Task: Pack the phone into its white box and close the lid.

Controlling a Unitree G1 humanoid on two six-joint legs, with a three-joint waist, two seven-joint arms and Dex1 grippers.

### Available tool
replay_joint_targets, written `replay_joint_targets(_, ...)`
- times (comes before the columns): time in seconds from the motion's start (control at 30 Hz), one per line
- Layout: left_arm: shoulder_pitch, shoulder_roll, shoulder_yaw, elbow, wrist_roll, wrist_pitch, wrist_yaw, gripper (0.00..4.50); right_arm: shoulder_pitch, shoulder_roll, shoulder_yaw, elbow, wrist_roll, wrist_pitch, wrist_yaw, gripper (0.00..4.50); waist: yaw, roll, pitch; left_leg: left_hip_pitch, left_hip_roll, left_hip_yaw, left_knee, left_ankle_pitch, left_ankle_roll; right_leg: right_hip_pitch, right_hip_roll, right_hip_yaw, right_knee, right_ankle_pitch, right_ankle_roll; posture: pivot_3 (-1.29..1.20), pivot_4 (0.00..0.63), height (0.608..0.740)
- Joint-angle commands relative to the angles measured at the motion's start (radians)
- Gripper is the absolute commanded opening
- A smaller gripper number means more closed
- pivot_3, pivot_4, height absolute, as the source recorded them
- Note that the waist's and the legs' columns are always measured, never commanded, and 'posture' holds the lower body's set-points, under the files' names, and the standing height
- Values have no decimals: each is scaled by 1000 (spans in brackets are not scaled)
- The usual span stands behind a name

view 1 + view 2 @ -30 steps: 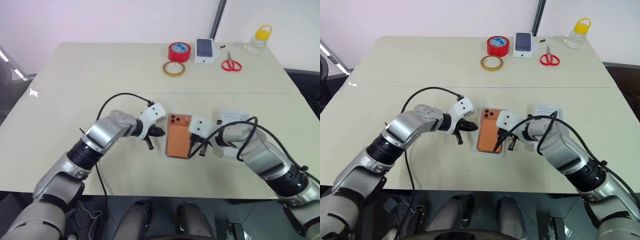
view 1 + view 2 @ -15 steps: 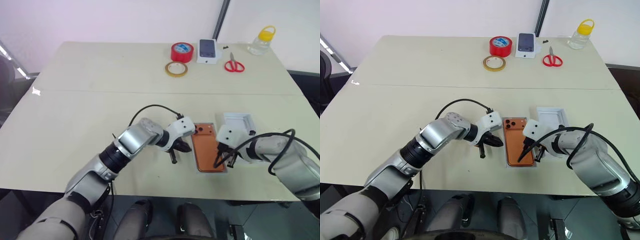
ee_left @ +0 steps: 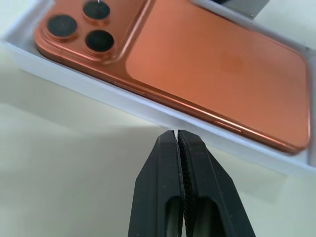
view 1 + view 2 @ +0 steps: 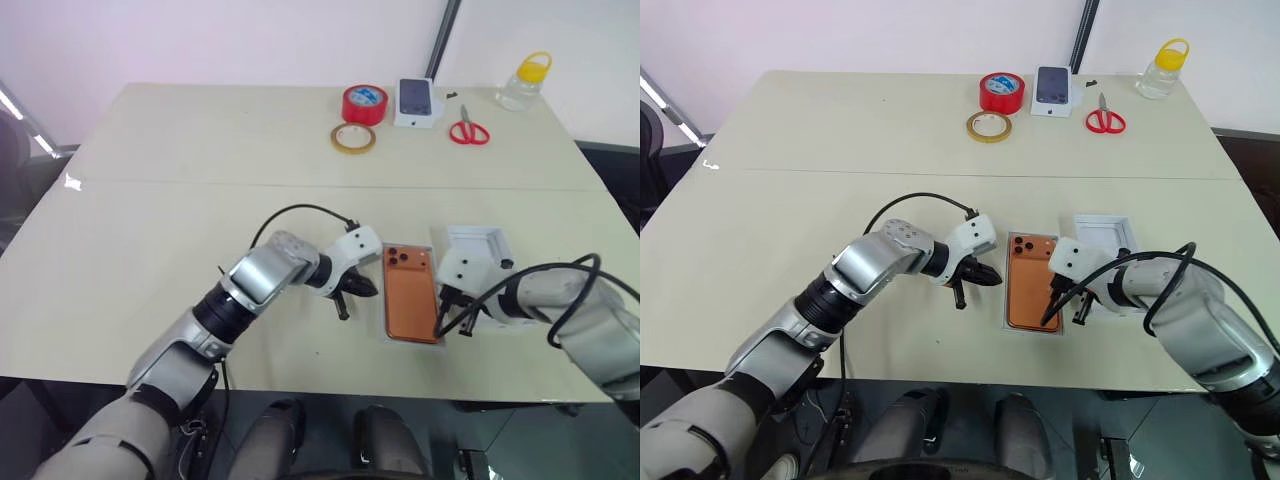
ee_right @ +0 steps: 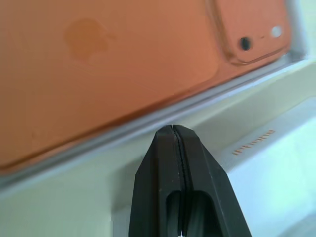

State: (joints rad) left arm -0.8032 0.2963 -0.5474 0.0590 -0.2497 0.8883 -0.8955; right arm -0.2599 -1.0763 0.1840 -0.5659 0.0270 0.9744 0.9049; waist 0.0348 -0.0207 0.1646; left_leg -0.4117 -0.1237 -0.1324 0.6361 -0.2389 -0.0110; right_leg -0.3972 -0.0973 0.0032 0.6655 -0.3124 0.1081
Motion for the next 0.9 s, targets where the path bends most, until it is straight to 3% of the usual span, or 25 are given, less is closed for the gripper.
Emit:
replay_joint_targets(0.03,39,64,71,-80,-27,-12,-36,123,18,-60,-100,-20,32,-48,33,0,-4,0,0,0,0,0,0,0,0,0,0,0,0,0,0,0,150,740)
replay_joint_targets(0.2,133,157,150,-192,-62,-79,-79,123,-8,-55,-222,25,132,39,66,0,-12,0,0,0,0,0,0,0,0,0,0,0,0,0,0,0,150,740)
replay_joint_targets(0.3,175,192,230,-210,-80,-178,-100,68,-43,-24,-256,44,213,197,61,862,-20,0,0,0,0,0,1,0,0,1,0,-1,0,0,0,0,150,740)
replay_joint_targets(0.4,207,205,303,-189,-98,-285,-123,68,-102,31,-261,55,268,364,20,2325,-24,0,0,0,1,-1,1,0,0,1,0,-1,0,0,0,0,150,740)
replay_joint_targets(0.6,284,262,322,-204,-88,-441,-208,68,-251,167,-275,160,311,617,-98,2325,-26,1,0,0,1,-1,1,0,0,1,0,-1,0,0,-1,0,150,740)
replay_joint_targets(0.9,364,300,312,-296,-104,-470,-261,68,-274,259,-241,255,329,640,-291,2325,-25,1,0,0,0,-1,1,0,1,1,-1,-1,0,1,-1,0,150,740)
